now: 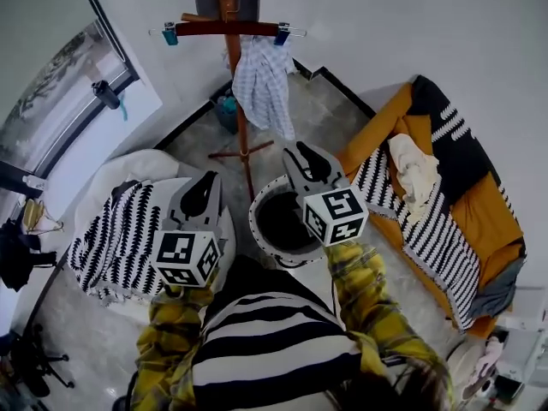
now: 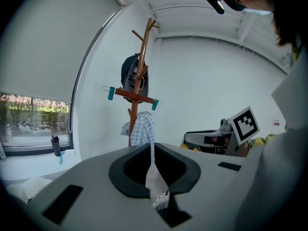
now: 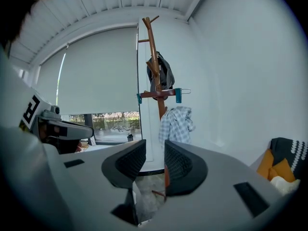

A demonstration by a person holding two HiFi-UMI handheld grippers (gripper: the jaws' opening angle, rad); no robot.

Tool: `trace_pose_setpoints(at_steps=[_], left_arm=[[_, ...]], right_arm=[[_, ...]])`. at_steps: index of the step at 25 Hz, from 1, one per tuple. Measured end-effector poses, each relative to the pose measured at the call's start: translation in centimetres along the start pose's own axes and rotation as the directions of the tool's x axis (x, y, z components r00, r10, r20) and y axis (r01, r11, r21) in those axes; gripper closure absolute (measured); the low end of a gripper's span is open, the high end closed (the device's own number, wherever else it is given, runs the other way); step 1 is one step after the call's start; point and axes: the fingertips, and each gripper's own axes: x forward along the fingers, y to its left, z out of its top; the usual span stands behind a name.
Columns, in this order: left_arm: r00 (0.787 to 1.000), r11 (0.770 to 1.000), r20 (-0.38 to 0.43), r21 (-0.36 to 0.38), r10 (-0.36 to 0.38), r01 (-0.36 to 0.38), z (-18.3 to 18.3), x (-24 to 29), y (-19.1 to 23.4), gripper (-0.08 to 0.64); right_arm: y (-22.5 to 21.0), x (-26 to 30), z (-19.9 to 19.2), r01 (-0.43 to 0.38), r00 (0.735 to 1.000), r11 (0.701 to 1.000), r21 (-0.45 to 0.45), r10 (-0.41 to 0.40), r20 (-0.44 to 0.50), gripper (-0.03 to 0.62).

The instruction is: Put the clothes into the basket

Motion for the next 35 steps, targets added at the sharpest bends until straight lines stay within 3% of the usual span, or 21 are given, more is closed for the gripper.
trace_pose_setpoints(at_steps=[13,27,35], left_arm=[[0.99,0.99,-0.004,-0.001,0.143,-0.143,1.5,3.9,3.9,0.525],[0.964,0.964,-0.034,-0.036,0.262,-0.263,0.7,3.0,7.4,0.525],[0.95,0.949,-0.052,-0.057,0.308,-0.311,-0.4,1.9,8.5,0.525]], right_arm=[[-5.2,10.7,3.4,-0.047,0.998,0.998,-0.034,0.048,0.033,0.403],[-8.7,17.4,5.2,0.044,0.996,0.999,-0.014,-0.043,0.073,0.32],[-9.0,19.8,4.8,0.051,0.997,0.999,-0.012,-0.051,0.05,0.315]])
